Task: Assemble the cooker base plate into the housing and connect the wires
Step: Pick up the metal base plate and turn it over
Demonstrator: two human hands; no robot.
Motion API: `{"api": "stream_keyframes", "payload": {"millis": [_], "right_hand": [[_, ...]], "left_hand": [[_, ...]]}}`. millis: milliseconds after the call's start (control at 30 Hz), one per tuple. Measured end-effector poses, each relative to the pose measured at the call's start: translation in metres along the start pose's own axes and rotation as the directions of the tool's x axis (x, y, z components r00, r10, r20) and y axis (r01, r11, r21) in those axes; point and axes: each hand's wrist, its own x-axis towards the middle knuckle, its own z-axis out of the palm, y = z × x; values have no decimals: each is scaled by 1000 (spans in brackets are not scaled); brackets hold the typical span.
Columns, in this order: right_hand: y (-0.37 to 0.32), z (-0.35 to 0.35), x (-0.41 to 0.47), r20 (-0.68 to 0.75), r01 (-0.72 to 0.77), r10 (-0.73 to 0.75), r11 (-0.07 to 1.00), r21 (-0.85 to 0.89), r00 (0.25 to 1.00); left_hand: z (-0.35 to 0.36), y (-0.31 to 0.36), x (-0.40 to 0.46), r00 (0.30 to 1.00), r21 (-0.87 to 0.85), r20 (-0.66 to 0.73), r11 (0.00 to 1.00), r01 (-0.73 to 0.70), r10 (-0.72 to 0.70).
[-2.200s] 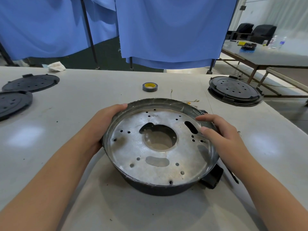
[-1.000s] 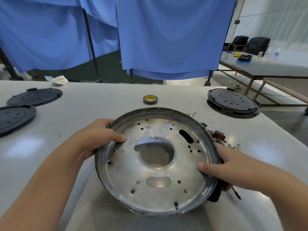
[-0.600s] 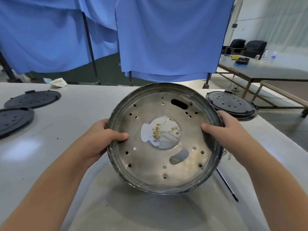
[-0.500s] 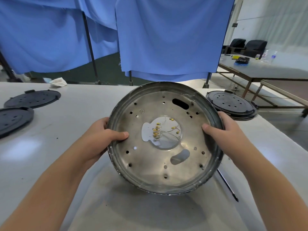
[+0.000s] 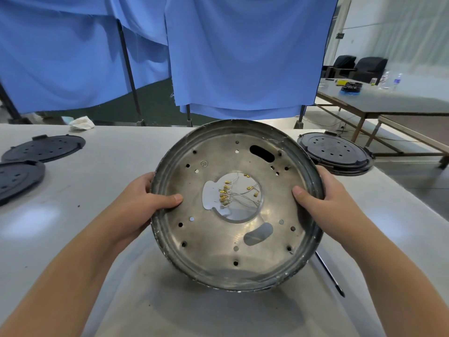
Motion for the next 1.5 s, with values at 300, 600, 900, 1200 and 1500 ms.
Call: {"api": "stream_keyframes", "payload": {"millis": [300,600,900,1200,1500], "right_hand": [[4,1,1,27,52,-51,997,-55,998],[3,-4,-1,62,62,-60,998,-21,996],[3,-1,-2,-1,77,-77,995,-62,997],[3,3,-3,-14,71,-71,996,-50,997],[5,3,-1,-10,80,-81,994,-68,997]], "left_hand": [[-3,2,-2,1000,-36,23,999,-16,17],[1,3,-3,999,-38,5,999,-35,35],[-1,3,-2,1000,-40,6,999,-13,13],[0,3,-2,1000,-57,-7,998,-1,1],[2,5,-5,1000,-43,12,999,-14,14]]}}
